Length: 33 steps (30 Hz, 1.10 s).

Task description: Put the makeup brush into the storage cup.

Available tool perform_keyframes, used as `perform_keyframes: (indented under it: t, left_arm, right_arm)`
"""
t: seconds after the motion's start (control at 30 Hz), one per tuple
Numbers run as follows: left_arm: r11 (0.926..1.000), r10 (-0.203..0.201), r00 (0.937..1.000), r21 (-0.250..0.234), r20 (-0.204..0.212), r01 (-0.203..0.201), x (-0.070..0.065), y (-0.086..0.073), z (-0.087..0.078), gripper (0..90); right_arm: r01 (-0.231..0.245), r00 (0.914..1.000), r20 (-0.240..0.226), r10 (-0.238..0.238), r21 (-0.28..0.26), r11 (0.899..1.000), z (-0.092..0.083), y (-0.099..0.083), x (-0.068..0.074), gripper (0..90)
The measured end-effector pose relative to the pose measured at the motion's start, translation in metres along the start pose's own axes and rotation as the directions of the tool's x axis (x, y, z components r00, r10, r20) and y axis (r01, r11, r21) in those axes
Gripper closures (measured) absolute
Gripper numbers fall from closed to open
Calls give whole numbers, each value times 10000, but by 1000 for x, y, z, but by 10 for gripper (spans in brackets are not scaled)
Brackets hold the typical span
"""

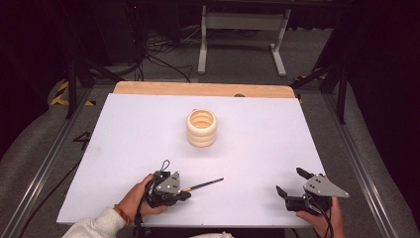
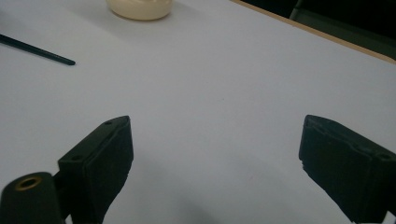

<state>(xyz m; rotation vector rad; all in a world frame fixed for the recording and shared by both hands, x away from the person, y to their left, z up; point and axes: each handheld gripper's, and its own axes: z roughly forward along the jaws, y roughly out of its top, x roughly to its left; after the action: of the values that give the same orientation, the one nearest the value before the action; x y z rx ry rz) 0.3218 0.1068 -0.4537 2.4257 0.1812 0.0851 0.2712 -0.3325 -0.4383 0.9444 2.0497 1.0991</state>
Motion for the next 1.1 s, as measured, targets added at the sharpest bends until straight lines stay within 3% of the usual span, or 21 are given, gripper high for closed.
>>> perform_keyframes:
  t: [0.23,0.57,0.83,1.1]
  left_arm:
    - [9994,-265,9980,188,-576,276,5,-2,0,898]
    - [9957,-854,9883,249,-1265,893,20,-12,-8,898]
    - [9951,-965,9853,96,-1410,988,31,-11,-6,898]
    - [9961,-860,9853,73,-1475,881,44,-1,2,897]
  right_arm:
    - [101,9999,-115,-100,92,9999,3,0,3,104]
    - [351,9982,-494,-338,263,9990,10,3,9,126]
    - [459,9972,-614,-436,357,9983,12,5,11,130]
    - [489,9965,-693,-459,423,9979,14,5,12,122]
